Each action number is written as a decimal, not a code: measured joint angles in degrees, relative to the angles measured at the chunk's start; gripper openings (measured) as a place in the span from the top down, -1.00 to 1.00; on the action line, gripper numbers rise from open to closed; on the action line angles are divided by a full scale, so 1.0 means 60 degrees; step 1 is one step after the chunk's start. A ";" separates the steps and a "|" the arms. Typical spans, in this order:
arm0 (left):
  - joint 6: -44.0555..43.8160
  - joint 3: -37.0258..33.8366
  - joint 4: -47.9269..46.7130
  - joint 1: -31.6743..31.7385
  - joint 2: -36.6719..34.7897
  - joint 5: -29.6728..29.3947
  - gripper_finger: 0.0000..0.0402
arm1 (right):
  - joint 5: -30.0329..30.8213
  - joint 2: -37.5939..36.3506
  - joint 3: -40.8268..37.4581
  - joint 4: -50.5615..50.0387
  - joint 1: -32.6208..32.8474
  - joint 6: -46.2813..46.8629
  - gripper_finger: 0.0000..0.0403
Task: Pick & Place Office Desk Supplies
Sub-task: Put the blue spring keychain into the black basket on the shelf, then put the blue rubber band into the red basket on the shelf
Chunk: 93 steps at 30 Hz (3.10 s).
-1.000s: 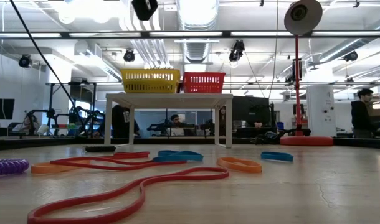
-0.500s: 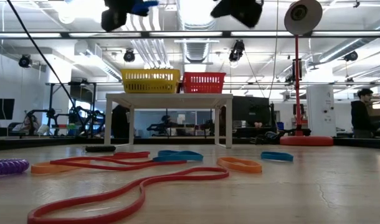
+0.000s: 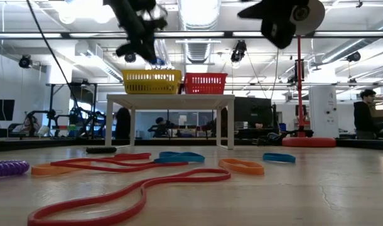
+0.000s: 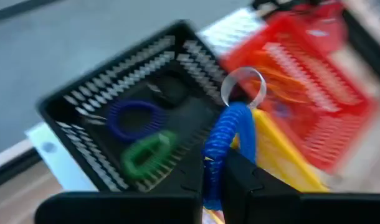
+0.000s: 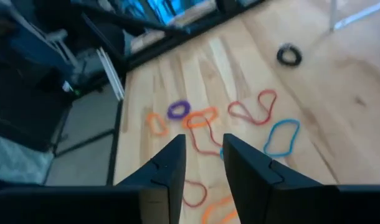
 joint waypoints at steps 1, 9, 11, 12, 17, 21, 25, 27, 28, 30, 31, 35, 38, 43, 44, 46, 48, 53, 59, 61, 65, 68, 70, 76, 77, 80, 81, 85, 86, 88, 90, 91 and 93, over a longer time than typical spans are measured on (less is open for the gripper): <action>0.0063 0.0118 -0.0021 0.0223 0.0296 -0.0004 0.85 | 0.0039 -0.0265 -0.0100 0.0029 -0.0004 0.0008 0.50; -0.0011 0.0419 0.0015 0.1133 0.1710 -0.0105 0.82 | 0.0522 -0.1676 -0.0524 0.0031 0.0044 -0.0047 0.56; -0.0037 0.0422 -0.0012 0.1147 0.1861 -0.0102 0.81 | 0.0546 -0.1853 -0.0548 0.0034 0.0058 -0.0127 0.57; -0.0040 0.0419 -0.0014 0.1143 0.1910 -0.0102 0.80 | 0.0546 -0.1895 -0.0554 0.0012 0.0055 -0.0199 0.57; -0.0044 0.0422 -0.0009 0.1133 0.2032 -0.0079 0.63 | 0.0522 -0.1990 -0.0561 0.0020 0.0058 -0.0584 0.60; -0.0044 0.0472 -0.0035 0.1133 0.2011 -0.0073 0.42 | 0.0510 -0.1912 -0.0561 -0.0010 0.0058 -0.0634 0.59; -0.0039 0.0741 -0.0234 0.1194 0.1796 -0.0075 0.27 | 0.0507 -0.1911 -0.0566 -0.0013 0.0058 -0.0631 0.59; -0.0039 0.0878 -0.0297 0.1216 0.1580 -0.0080 0.23 | 0.0506 -0.1911 -0.0576 -0.0019 0.0058 -0.0622 0.60; -0.0037 0.0932 -0.0335 0.1221 0.1452 -0.0090 0.22 | 0.0506 -0.1911 -0.0576 -0.0009 0.0058 -0.0566 0.61; -0.0037 0.1026 -0.0486 0.1219 0.1145 -0.0098 0.22 | 0.0500 -0.1911 -0.0576 0.0024 0.0058 -0.0319 0.62; -0.0034 0.1053 -0.0531 0.1213 0.0962 -0.0098 0.23 | 0.0498 -0.1911 -0.0576 0.0019 0.0058 -0.0138 0.62; -0.0033 0.1045 -0.0739 0.1060 0.0041 -0.0051 0.27 | 0.0506 -0.1911 -0.0576 0.0021 0.0051 -0.0052 0.64; -0.0023 0.1042 -0.1010 0.0780 -0.0681 -0.0044 0.31 | 0.0630 -0.1820 -0.0576 0.0015 0.0026 -0.0121 0.64; 0.0003 0.1034 -0.1363 0.0075 -0.1716 -0.0106 0.35 | 0.0988 -0.1325 -0.0568 -0.0517 -0.0298 0.0694 0.58; 0.0074 0.1034 -0.1441 -0.0085 -0.1884 -0.0114 0.36 | 0.0978 -0.1166 -0.0573 -0.0771 -0.0360 0.1022 0.56; 0.0328 0.1034 -0.1633 -0.0460 -0.2172 -0.0120 0.36 | 0.0910 -0.0777 -0.0573 -0.1024 -0.0503 0.1778 0.51; 0.0539 0.1024 -0.1824 -0.0872 -0.2395 -0.0182 0.36 | 0.0718 -0.0437 -0.0455 -0.1748 -0.0611 0.2635 0.45; 0.0747 0.0272 -0.1824 -0.1943 -0.2939 -0.0549 0.36 | 0.0284 0.0559 0.0259 -0.3880 -0.0783 0.4472 0.31; 0.0718 -0.1543 -0.1127 -0.3055 -0.3618 -0.0710 0.36 | -0.0646 0.2052 0.0933 -0.5103 -0.0860 0.5668 0.17; 0.0631 -0.2303 -0.0504 -0.3396 -0.3913 -0.0744 0.36 | -0.1044 0.2690 0.1153 -0.5202 -0.0856 0.5791 0.14; 0.0366 -0.3865 0.0906 -0.3939 -0.4516 -0.0557 0.36 | -0.1278 0.3925 0.1744 -0.5439 -0.0852 0.5950 0.12; 0.0034 -0.4839 0.1776 -0.4221 -0.4981 -0.0391 0.36 | -0.1270 0.4750 0.2312 -0.5972 -0.0880 0.5983 0.13; -0.0212 -0.5378 0.2209 -0.4334 -0.5217 -0.0227 0.36 | -0.1204 0.5223 0.2741 -0.6520 -0.0921 0.5888 0.15; -0.0376 -0.6470 0.2836 -0.4368 -0.5672 0.0475 0.36 | -0.1051 0.6185 0.3576 -0.7285 -0.1184 0.5499 0.24; -0.0379 -0.6545 0.2822 -0.4368 -0.5707 0.0587 0.36 | -0.1062 0.6296 0.3672 -0.7279 -0.1203 0.5375 0.26; -0.0377 -0.6679 0.2801 -0.4379 -0.5812 0.0916 0.36 | -0.1307 0.6546 0.3903 -0.7268 -0.1285 0.5038 0.33; -0.0374 -0.6685 0.2810 -0.4384 -0.5824 0.0966 0.36 | -0.1327 0.6648 0.3988 -0.7299 -0.1299 0.4934 0.37; -0.0331 -0.6692 0.2830 -0.4390 -0.5884 0.1079 0.36 | -0.1356 0.6828 0.4160 -0.7329 -0.1308 0.4677 0.62; -0.0307 -0.6692 0.2820 -0.4394 -0.5891 0.1125 0.36 | -0.1360 0.6821 0.4167 -0.7305 -0.1308 0.4684 0.70; -0.0289 -0.6698 0.2816 -0.4394 -0.5918 0.1259 0.36 | -0.1341 0.6785 0.4164 -0.7206 -0.1301 0.4697 0.86; -0.0285 -0.6723 0.2825 -0.4394 -0.5998 0.1459 0.36 | -0.1269 0.6643 0.4170 -0.7258 -0.1297 0.4725 0.93; -0.0270 -0.6733 0.2807 -0.4394 -0.6022 0.1506 0.36 | -0.1246 0.6545 0.4207 -0.7310 -0.1300 0.4720 0.93; -0.0243 -0.6736 0.2805 -0.4394 -0.6099 0.1551 0.36 | -0.1217 0.6250 0.4405 -0.7211 -0.1311 0.4700 0.94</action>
